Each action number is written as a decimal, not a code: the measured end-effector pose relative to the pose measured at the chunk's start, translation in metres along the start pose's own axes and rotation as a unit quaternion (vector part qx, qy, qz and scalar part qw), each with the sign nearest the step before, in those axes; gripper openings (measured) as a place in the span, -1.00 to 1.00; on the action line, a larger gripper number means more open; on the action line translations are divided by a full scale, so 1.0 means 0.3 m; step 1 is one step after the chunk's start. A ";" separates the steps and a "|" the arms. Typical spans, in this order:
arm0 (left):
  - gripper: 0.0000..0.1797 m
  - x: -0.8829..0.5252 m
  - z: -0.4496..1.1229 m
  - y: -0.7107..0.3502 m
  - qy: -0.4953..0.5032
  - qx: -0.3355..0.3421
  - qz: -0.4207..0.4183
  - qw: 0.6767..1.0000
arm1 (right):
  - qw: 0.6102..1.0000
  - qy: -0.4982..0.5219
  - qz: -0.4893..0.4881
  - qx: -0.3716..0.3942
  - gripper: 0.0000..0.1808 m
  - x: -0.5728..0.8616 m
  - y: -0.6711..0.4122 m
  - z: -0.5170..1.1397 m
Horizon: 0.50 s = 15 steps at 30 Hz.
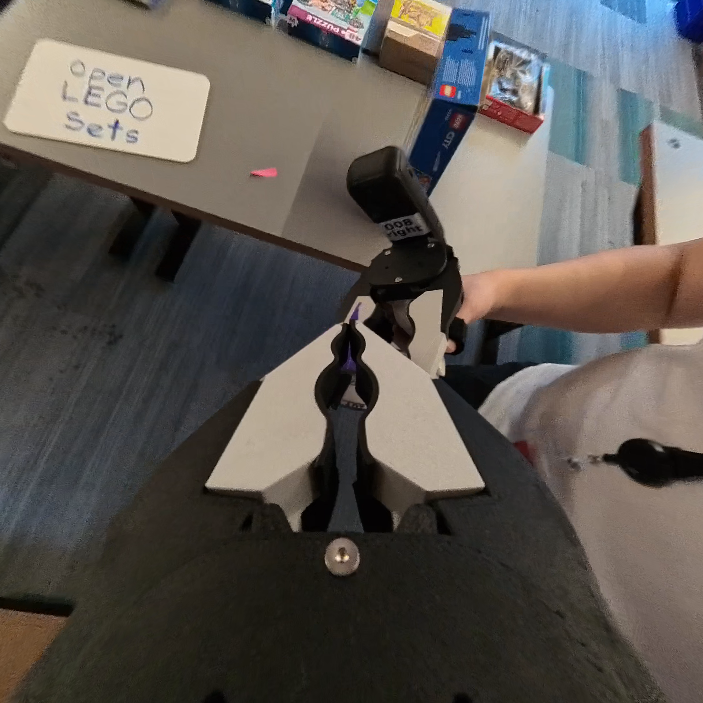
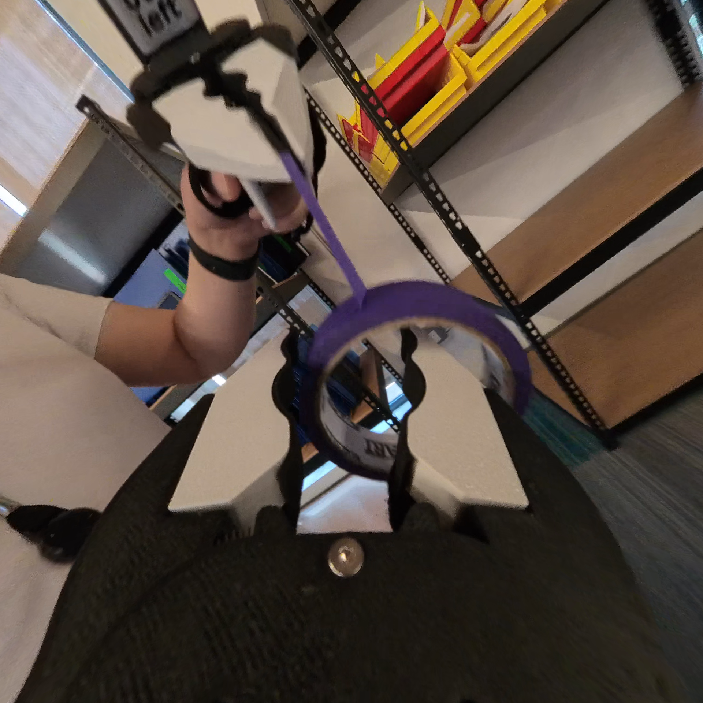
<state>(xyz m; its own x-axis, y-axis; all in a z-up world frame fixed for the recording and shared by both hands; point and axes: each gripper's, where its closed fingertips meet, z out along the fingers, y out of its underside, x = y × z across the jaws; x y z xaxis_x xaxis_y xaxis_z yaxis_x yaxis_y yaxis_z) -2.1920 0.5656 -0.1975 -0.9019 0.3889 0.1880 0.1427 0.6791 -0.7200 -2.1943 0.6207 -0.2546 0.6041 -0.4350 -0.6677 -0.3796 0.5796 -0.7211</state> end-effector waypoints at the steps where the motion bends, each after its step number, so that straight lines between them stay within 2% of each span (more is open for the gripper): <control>1: -1.00 -0.053 -0.041 -0.007 0.021 -0.004 -0.019 1.000 | 1.000 -0.012 0.011 -0.008 -0.40 0.024 -0.017 0.043; 4: -1.00 -0.188 -0.152 -0.068 0.077 -0.002 -0.057 0.995 | 0.997 -0.068 0.022 -0.009 -0.40 0.059 -0.134 0.145; 7: -1.00 -0.338 -0.222 -0.130 0.077 -0.002 -0.056 0.995 | 0.990 -0.135 0.031 -0.004 -0.38 0.080 -0.279 0.216; 10: -1.00 -0.475 -0.252 -0.193 0.064 0.014 -0.055 0.996 | 0.993 -0.120 -0.004 -0.011 -0.59 0.182 -0.405 0.268; 12: -1.00 -0.567 -0.248 -0.225 0.052 0.031 -0.053 0.997 | 0.994 -0.106 -0.031 -0.028 -0.89 0.267 -0.470 0.280; 15: -1.00 -0.729 -0.222 -0.248 0.007 0.056 -0.045 0.997 | 0.991 -0.110 -0.049 -0.055 -0.92 0.399 -0.542 0.270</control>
<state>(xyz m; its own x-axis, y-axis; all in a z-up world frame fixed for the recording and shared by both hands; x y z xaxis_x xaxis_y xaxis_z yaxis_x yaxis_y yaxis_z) -1.9783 0.4714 -0.1407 -0.9032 0.3390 0.2633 0.0146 0.6374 -0.7704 -2.0035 0.5302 -0.2024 0.7752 -0.3174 -0.5462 -0.3789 0.4582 -0.8040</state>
